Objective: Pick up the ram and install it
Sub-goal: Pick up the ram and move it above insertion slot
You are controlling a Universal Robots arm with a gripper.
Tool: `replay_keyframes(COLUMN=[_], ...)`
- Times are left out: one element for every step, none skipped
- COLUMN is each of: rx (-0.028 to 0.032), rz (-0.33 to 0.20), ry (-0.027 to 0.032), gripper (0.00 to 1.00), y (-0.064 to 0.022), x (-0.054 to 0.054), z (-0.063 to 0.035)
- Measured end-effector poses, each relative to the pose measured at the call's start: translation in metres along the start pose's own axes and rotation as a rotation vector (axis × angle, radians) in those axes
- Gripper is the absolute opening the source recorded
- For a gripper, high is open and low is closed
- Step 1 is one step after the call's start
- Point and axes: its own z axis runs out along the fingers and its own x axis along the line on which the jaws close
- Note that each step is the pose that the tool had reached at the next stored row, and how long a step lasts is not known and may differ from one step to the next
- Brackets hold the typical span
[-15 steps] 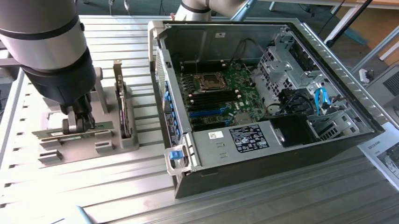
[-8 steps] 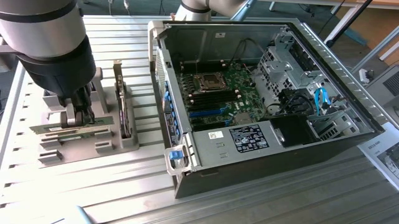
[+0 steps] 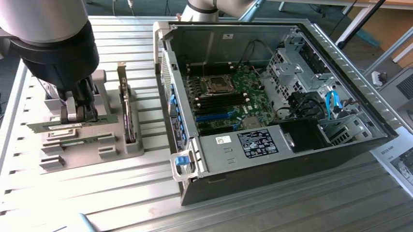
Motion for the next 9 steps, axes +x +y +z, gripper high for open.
replay_keyframes(rx=[0.0,0.0,0.0,-0.0001,-0.0001,0.0,0.0,0.0,0.0], rz=[0.0,0.0,0.0,0.0,0.0,0.0,0.0,0.0,0.0], ry=[0.0,0.0,0.0,0.0,0.0001,-0.0001,0.0,0.0001,0.0], gripper=[0.12,0.12,0.12,0.12,0.12,0.12,0.12,0.12,0.12], y=[-0.0003,-0.0006,-0.0009,-0.0013,-0.0018,-0.0022,-0.0024,-0.0028,-0.0031], x=[0.0,0.0,0.0,0.0,0.0,0.0,0.0,0.0,0.0], z=[-0.0016,-0.0035,-0.0049,-0.0068,-0.0089,-0.0102,-0.011,-0.0125,-0.0136])
